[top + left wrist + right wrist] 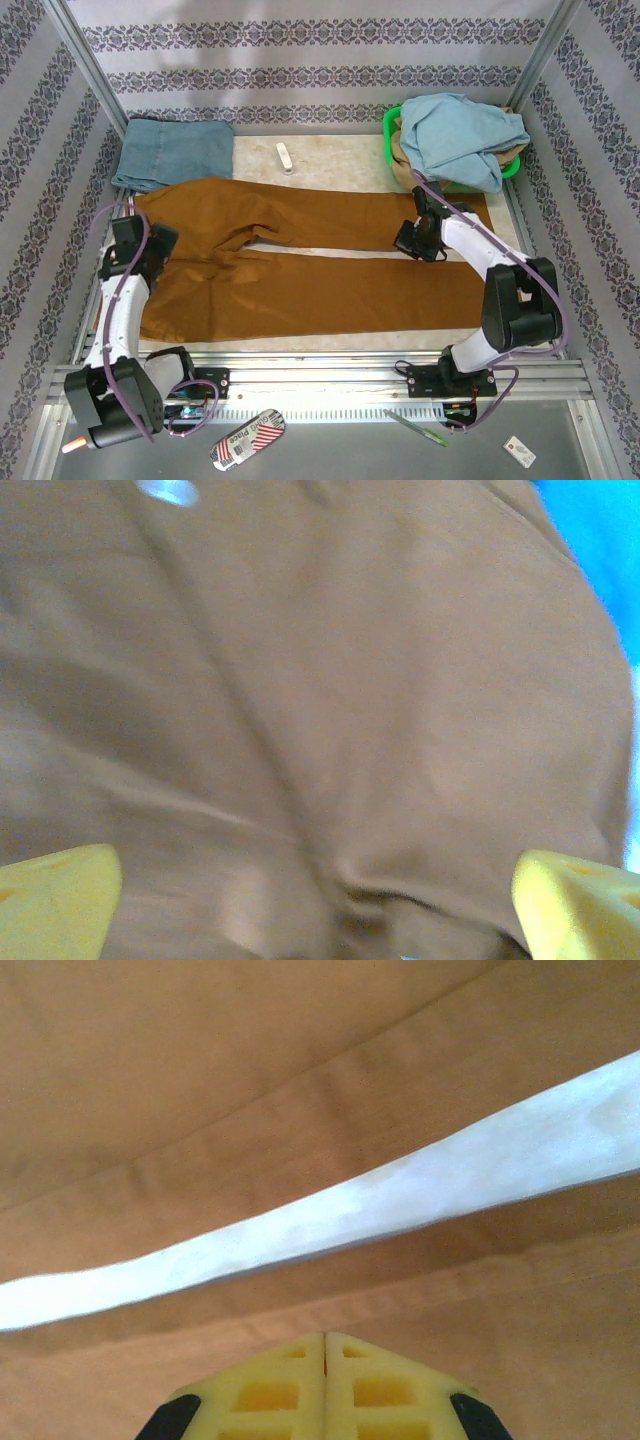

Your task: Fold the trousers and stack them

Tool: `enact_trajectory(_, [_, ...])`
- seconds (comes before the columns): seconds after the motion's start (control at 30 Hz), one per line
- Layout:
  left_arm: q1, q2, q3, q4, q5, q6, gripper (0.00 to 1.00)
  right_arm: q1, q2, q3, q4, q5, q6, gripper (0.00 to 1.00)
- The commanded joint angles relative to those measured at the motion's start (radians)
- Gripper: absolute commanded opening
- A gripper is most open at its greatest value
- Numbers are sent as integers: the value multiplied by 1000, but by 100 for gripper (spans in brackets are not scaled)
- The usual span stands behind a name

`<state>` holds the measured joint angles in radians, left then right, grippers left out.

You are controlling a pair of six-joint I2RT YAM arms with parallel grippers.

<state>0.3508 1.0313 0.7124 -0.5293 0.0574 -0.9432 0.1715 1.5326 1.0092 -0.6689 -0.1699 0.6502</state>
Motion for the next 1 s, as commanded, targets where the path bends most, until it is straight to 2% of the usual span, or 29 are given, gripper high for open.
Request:
enact_trajectory(0.0, [135, -45, -36, -183, -100, -34, 100, 31, -29, 29, -46, -74, -19, 0])
enact_trajectory(0.13, [299, -108, -98, -169, -130, -47, 95, 39, -60, 24, -57, -137, -33, 1])
enact_trajectory(0.2, [373, -106, -107, -159, -127, -32, 94, 41, -87, 9, -54, -159, -38, 5])
enact_trajectory(0.3, [425, -80, -110, -155, -196, -15, 93, 43, -112, -9, -53, -186, -40, 10])
enact_trajectory(0.37, [460, -71, -126, -138, -200, -6, 87, 50, -121, -16, -49, -198, -37, 11])
enact_trajectory(0.4, [468, -70, -137, -135, -227, -15, 81, 57, -124, -20, -46, -200, -35, 11])
enact_trajectory(0.43, [479, -72, -153, -124, -246, -22, 78, 63, -126, -26, -40, -205, -32, 12])
enact_trajectory(0.57, [499, -52, -192, -35, -267, -42, 75, 100, -124, -53, -6, -215, -11, 12])
enact_trajectory(0.67, [503, 0, -179, -49, -317, -52, 75, 113, -122, -63, 6, -216, -4, 12])
enact_trajectory(0.8, [505, 59, -204, -18, -291, -58, 76, 112, -135, -79, 16, -213, -1, 13])
enact_trajectory(0.87, [547, 93, -230, 31, -244, -61, 74, 113, -135, -80, 19, -218, 0, 14])
enact_trajectory(0.97, [559, 140, -243, 90, -212, -55, 74, 113, -140, -77, 16, -229, 2, 16])
